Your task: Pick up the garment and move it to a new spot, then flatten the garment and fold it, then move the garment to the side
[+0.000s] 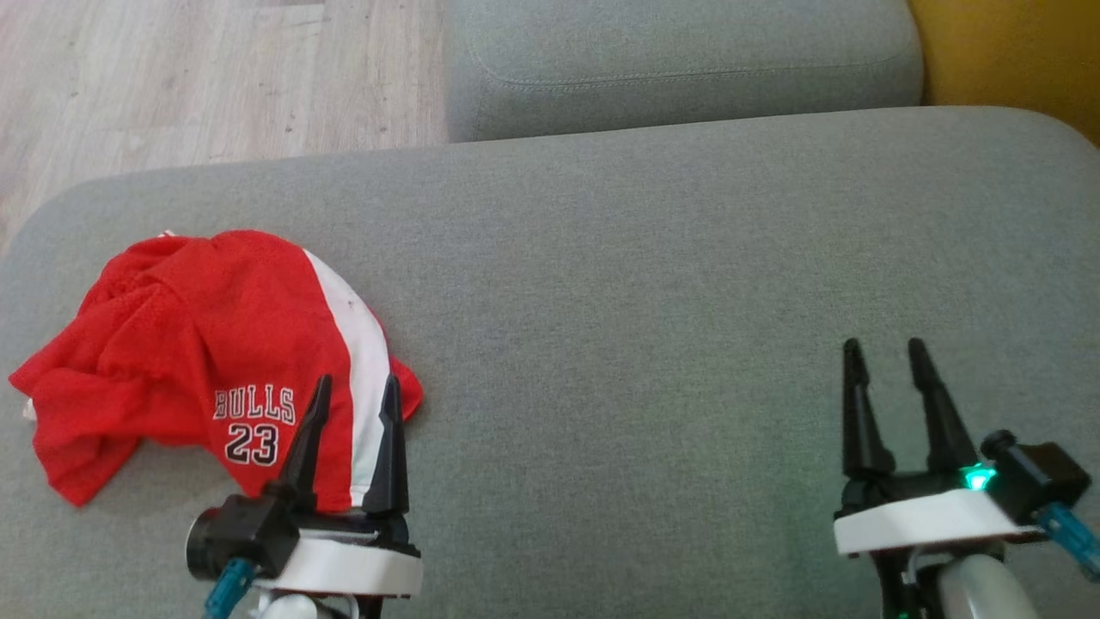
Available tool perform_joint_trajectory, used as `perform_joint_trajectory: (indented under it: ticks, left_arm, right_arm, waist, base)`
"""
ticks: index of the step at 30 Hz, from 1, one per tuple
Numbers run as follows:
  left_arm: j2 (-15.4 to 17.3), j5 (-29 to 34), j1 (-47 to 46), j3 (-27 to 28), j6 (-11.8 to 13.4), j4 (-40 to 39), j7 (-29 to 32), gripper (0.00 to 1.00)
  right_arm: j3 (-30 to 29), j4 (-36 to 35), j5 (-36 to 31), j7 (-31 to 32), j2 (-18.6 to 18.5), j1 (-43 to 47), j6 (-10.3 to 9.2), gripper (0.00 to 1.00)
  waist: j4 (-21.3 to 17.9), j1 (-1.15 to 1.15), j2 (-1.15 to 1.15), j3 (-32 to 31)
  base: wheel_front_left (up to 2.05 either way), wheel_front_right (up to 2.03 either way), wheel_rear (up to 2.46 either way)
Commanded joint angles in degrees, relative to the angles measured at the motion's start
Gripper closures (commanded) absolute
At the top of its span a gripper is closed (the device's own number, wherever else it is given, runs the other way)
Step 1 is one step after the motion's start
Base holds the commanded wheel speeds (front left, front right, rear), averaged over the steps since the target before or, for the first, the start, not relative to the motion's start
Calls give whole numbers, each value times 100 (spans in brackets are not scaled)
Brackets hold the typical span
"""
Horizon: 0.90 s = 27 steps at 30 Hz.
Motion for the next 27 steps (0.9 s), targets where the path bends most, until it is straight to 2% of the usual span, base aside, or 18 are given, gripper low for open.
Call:
perform_joint_trajectory:
  ticks: [1, 13, 27]
  left_arm:
    - [31, 30, -139, 146, -1, -168, -53, 0]
    - [31, -1, -195, 216, 52, -62, -54, 0]
    - [30, 73, -86, 528, 148, -53, -54, 0]
  right_arm:
    - [165, -161, 25, -62, -44, -71, -4, 0]
    - [256, -65, 69, -62, -44, -106, -4, 0]
    - [614, -56, 132, -62, -44, -16, -4, 0]
  waist:
    - [-4, 0, 0, -3]
    - [96, 0, 0, -73]
    - [762, 0, 0, -231]
  base:
    - [0, 0, 0]
    - [0, 0, 0]
    - [0, 0, 0]
